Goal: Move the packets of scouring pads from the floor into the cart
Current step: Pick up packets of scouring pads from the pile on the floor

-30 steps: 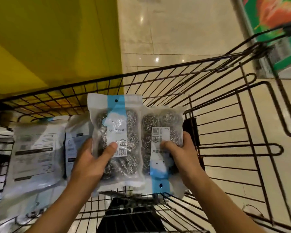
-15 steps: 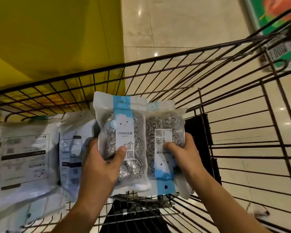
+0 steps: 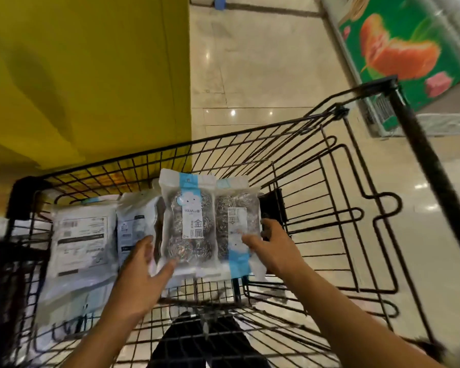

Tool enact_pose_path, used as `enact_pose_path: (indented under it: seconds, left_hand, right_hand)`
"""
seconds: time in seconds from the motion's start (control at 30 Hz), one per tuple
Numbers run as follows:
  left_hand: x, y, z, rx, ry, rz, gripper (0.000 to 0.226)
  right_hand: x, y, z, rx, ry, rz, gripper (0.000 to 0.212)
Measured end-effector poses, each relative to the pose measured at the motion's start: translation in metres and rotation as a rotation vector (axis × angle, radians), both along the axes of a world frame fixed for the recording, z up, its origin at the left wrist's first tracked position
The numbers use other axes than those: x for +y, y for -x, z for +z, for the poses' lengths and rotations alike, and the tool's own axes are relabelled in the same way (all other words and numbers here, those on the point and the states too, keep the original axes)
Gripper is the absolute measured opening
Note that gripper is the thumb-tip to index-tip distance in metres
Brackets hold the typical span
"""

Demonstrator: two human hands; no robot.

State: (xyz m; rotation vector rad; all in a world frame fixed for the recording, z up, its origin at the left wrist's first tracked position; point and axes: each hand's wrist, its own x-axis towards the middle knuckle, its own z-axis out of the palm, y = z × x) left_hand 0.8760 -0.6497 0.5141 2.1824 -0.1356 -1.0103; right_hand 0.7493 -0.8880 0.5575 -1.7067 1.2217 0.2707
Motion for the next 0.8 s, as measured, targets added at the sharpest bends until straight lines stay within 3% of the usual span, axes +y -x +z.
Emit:
enact_pose_path:
  seconds: [0.07,0.17,0.43,0.67,0.8]
  left_hand:
    - [0.024,0.002,0.02,0.062,0.018,0.007,0.064]
    - [0.052,0.003,0.059,-0.021,0.043,0.061,0.049]
    - [0.091,0.054,0.128,-0.17,0.16,0.161,0.039]
    - [0.097,0.134,0.153,-0.188,0.199,0.439,0.039]
    - [0.116,0.194,0.162,-0.21,0.106,0.468,0.035]
  right_hand:
    - [0.014,0.014,0.034,-0.01,-0.022,0.075,0.063]
    - [0.034,0.025,0.084,-0.101,-0.038,0.17,0.052]
    - [0.068,0.047,0.138,-0.336,-0.111,0.36,0.019]
    - [0.061,0.071,0.137,-0.327,-0.222,0.517,0.015]
    - [0.084,0.072,0.131,-0.325,-0.271,0.644,0.028]
